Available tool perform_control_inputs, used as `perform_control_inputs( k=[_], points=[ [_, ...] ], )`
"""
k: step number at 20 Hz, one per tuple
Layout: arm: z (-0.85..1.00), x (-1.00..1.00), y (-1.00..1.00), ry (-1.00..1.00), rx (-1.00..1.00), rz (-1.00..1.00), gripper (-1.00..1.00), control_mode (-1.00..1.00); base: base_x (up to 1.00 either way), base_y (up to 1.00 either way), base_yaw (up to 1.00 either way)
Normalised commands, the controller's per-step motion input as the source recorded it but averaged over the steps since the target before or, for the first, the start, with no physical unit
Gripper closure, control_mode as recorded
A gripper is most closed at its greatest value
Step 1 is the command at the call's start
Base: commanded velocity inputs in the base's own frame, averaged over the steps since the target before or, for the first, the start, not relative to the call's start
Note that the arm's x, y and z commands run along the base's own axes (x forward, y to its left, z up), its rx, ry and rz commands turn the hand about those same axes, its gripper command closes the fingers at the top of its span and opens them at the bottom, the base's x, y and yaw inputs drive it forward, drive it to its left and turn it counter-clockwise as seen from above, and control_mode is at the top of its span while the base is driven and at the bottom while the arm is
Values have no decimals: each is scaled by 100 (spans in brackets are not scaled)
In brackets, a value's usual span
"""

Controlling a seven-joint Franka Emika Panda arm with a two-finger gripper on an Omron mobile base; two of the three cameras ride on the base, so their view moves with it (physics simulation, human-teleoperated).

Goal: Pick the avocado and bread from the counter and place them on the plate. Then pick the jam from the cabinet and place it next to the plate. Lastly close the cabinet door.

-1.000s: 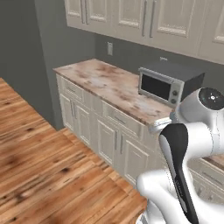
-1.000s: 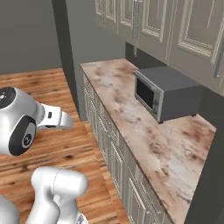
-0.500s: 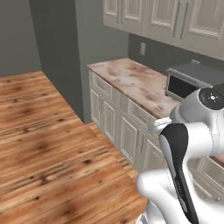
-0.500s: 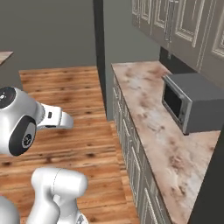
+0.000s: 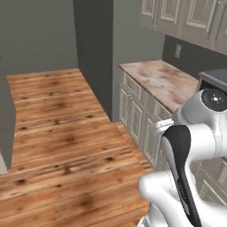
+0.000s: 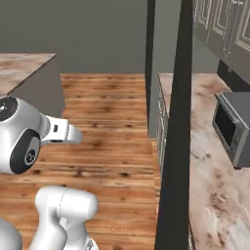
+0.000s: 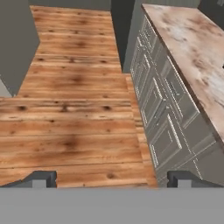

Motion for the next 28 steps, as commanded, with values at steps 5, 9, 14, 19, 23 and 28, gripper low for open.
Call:
perform_control_inputs(
  k=[5, 9, 14, 19, 23, 28],
  points=[
    [0, 0, 0, 0, 0, 0, -100, 100, 0, 0, 37],
    [0, 0, 0, 0, 0, 0, -100, 100, 0, 0, 37],
    [0, 0, 0, 0, 0, 0, -100, 100, 0, 0, 37],
    [0, 0, 0, 0, 0, 0, -100, 100, 0, 0, 37],
    [0, 0, 0, 0, 0, 0, -100, 100, 0, 0, 37],
    [0, 0, 0, 0, 0, 0, -100, 100, 0, -3, 37]
  ],
)
